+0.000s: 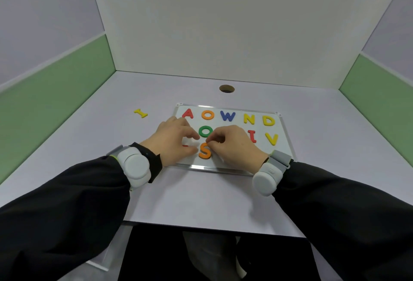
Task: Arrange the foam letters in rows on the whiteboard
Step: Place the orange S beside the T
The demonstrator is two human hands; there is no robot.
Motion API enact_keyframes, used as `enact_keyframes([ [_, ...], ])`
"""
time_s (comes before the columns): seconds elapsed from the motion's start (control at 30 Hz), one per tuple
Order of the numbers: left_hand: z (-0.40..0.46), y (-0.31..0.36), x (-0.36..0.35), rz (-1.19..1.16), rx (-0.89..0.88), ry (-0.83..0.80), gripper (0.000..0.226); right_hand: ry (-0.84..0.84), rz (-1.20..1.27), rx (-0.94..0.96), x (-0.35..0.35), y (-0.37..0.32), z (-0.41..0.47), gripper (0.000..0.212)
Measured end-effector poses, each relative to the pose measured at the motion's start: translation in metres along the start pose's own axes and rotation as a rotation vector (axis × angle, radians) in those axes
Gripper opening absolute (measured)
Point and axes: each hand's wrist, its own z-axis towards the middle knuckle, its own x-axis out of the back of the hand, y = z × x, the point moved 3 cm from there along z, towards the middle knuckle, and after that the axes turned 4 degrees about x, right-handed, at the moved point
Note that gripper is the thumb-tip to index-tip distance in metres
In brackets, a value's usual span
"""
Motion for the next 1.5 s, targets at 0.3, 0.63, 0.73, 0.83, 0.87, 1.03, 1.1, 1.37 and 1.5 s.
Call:
enact_keyframes([
  [0.3, -0.009, -0.004, -0.007, -0.003, -0.01, 0.0, 0.041, -0.014, -0.044, -0.003, -0.006, -0.005, -0.001, 0.019],
  [0.63, -0.011, 0.001, -0.009, 0.01, -0.018, -0.031, 0.04, -0.042, -0.125, -0.013, -0.004, -0.007, -0.004, 0.029],
  [0.73, -0.011, 0.002, -0.009, 0.007, -0.024, -0.033, 0.038, -0.058, -0.138, -0.009, -0.004, -0.007, -0.005, 0.029],
  [0.83, -0.012, 0.002, -0.01, 0.004, -0.022, -0.021, 0.038, -0.062, -0.14, -0.006, -0.004, -0.008, -0.004, 0.029],
  [0.87, -0.012, 0.002, -0.01, 0.003, -0.018, -0.019, 0.038, -0.065, -0.136, -0.006, -0.004, -0.009, -0.004, 0.029],
  [1.03, -0.012, 0.003, -0.01, 0.01, -0.007, -0.008, 0.037, -0.071, -0.144, -0.002, -0.003, -0.012, -0.005, 0.03],
  [1.1, -0.012, 0.002, -0.01, 0.013, -0.006, -0.011, 0.038, -0.07, -0.141, -0.003, -0.004, -0.012, -0.005, 0.029],
  [1.37, -0.011, 0.004, -0.009, 0.017, -0.006, -0.008, 0.039, -0.074, -0.126, -0.001, -0.004, -0.012, -0.005, 0.03],
  [1.5, -0.011, 0.005, -0.008, 0.022, -0.003, -0.013, 0.04, -0.072, -0.117, 0.007, -0.003, -0.012, -0.005, 0.03],
])
